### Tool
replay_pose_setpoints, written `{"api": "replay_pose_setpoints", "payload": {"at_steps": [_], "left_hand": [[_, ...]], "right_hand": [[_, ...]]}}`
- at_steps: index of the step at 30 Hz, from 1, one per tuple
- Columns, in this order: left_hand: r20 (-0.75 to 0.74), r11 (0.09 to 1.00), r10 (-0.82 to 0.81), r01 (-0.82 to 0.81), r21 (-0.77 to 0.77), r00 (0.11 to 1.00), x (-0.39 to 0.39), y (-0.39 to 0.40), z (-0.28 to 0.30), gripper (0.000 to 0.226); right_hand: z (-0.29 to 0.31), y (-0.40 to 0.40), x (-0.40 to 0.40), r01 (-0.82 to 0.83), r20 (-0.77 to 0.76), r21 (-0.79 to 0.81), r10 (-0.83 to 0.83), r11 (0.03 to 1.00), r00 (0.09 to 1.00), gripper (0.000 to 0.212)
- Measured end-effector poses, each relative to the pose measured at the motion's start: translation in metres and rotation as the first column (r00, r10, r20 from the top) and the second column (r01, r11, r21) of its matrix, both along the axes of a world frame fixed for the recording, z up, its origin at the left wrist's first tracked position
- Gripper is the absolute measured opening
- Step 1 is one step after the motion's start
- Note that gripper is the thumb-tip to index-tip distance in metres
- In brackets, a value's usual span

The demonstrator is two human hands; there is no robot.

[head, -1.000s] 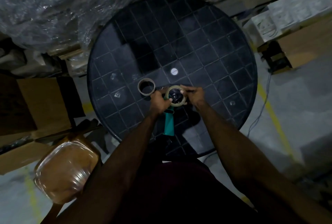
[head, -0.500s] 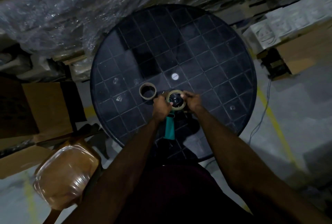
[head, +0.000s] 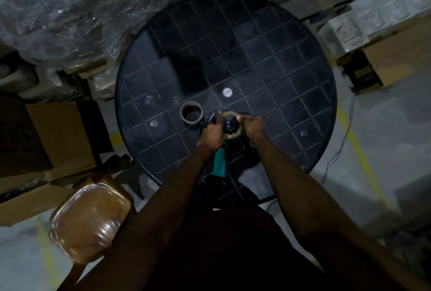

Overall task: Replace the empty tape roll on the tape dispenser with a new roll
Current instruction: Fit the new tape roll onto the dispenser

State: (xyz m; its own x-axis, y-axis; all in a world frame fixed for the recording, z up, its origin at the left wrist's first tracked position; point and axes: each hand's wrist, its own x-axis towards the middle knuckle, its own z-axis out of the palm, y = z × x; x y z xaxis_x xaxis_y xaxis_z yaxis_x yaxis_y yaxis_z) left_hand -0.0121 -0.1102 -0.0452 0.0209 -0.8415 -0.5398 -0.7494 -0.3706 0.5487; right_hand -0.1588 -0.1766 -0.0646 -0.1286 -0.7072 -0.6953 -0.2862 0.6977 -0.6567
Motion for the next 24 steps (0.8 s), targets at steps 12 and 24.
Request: {"api": "replay_pose_setpoints", "payload": {"at_steps": [12, 24], "left_hand": [[0.053, 0.993, 0.106, -0.108, 0.049, 0.993, -0.02, 0.006, 0.006, 0.091], [-0.166, 0.945, 0.286, -0.307, -0.116, 0.944, -0.009, 0.027, 0.004, 0.094]], "right_hand": [[-0.011, -0.009, 0.003, -0.011, 0.022, 0.032, 0.01, 0.999, 1.0, 0.025], [-0.009, 0.025, -0.004, -0.086, 0.223, 0.212, 0.038, 0.973, 0.974, 0.033]]}}
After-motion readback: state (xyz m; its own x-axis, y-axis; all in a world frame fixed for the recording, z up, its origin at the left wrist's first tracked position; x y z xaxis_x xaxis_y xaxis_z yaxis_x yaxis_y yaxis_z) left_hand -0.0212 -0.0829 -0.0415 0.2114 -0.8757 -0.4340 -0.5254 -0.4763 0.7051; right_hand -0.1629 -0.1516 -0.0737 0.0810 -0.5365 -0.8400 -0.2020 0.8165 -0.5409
